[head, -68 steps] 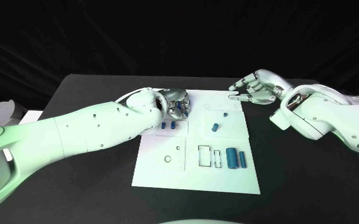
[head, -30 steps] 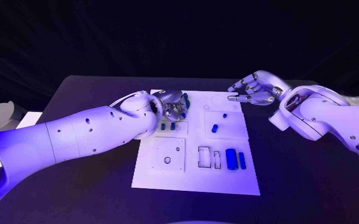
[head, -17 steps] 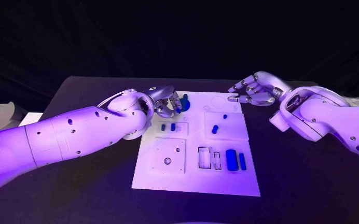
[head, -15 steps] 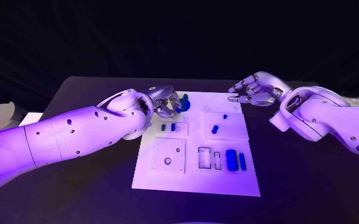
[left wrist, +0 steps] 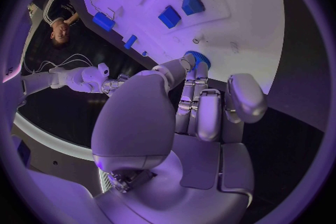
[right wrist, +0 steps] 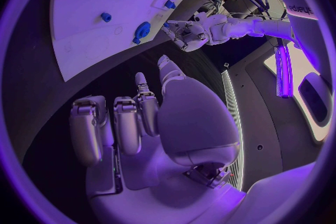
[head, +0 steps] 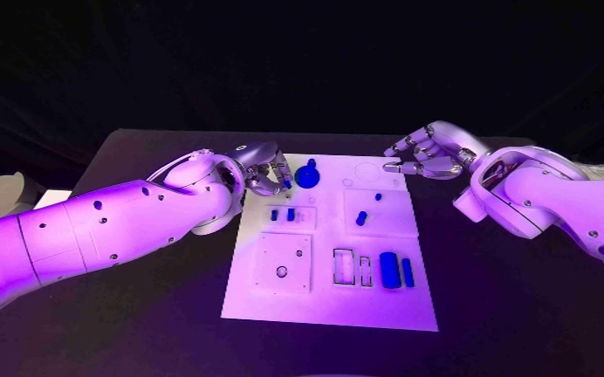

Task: Assemble the parts on the task board

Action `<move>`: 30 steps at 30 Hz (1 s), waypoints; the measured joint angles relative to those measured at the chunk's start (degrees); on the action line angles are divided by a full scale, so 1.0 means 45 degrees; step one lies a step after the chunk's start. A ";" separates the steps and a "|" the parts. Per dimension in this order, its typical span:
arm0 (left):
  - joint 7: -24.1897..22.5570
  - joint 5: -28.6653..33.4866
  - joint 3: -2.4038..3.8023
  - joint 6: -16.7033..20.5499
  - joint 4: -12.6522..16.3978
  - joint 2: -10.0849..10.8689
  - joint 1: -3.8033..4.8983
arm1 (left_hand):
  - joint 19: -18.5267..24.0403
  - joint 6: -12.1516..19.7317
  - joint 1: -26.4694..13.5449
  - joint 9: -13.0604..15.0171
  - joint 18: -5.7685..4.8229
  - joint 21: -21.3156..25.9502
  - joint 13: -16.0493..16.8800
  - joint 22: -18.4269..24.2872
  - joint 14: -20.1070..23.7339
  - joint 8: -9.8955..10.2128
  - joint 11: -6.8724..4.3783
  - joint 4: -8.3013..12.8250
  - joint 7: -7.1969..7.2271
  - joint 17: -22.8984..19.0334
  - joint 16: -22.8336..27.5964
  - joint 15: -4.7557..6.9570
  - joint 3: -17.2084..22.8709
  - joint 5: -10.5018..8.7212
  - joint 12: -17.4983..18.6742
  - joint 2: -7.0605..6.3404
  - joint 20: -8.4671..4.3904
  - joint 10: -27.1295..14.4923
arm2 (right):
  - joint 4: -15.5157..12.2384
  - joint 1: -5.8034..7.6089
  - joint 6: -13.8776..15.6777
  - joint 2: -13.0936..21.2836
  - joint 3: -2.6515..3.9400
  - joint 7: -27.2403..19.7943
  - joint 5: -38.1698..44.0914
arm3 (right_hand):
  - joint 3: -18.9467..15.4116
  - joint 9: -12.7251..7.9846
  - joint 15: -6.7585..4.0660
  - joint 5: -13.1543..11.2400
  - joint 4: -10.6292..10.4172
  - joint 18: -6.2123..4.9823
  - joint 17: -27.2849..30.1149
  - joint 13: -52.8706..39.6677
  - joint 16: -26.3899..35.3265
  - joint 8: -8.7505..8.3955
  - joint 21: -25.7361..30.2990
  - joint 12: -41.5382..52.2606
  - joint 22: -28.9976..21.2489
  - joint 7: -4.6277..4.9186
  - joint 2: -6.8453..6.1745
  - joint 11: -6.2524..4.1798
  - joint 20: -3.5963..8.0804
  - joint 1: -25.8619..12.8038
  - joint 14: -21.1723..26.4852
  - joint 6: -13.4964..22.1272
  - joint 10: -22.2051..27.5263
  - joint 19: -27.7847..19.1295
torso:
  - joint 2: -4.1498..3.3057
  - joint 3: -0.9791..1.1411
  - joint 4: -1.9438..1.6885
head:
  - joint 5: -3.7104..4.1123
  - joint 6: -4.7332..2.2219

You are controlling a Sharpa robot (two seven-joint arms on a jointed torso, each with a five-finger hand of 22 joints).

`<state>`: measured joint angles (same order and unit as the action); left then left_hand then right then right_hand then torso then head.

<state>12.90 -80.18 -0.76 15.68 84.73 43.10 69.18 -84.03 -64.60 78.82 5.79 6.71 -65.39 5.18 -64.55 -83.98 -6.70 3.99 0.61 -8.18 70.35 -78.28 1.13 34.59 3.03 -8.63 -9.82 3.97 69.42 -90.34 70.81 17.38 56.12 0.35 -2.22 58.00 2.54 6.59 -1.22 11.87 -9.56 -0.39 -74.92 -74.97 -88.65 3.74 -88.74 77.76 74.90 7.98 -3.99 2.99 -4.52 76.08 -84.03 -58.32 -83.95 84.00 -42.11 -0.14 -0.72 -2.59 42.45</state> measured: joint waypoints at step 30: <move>0.0111 0.0188 -0.0075 -0.0757 -0.0400 -0.0241 -0.0022 | 0.0000 0.0002 -0.0047 -0.0021 0.0001 0.0000 -0.0001 0.0016 0.0000 0.0003 -0.0045 0.0000 0.0001 -0.0013 0.0000 0.0000 0.0000 0.0000 0.0050 -0.0049 0.0000 0.0044 | -0.0032 -0.0003 0.0002 -0.0004 0.0000 0.0000 0.0000 | -0.0036 0.0009 0.0000 0.0000 -0.0036 0.0000 0.0003 0.0000 0.0000 0.0000 0.0000 0.0000 0.0007 0.0000 0.0000 0.0000 0.0000 0.0000 0.0000 0.0000 0.0000 0.0000 | -0.0006 0.0001 0.0016 | -0.0029 0.0132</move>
<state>13.39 -79.33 -1.10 12.27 82.92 42.01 69.08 -84.03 -64.59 78.61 5.70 6.72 -65.39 5.17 -64.47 -83.98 -6.69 3.78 0.61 -8.18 70.30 -78.28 1.13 34.59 3.04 -8.41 -10.04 3.97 69.62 -90.48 70.80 17.39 56.11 0.35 -2.22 58.00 2.38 6.64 -1.22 11.87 -9.72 -0.39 -74.91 -74.97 -88.65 3.74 -88.74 77.76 74.93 7.98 -3.99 2.99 -4.53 76.08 -84.03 -58.32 -83.95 84.00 -42.13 -0.13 -0.65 -2.72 43.04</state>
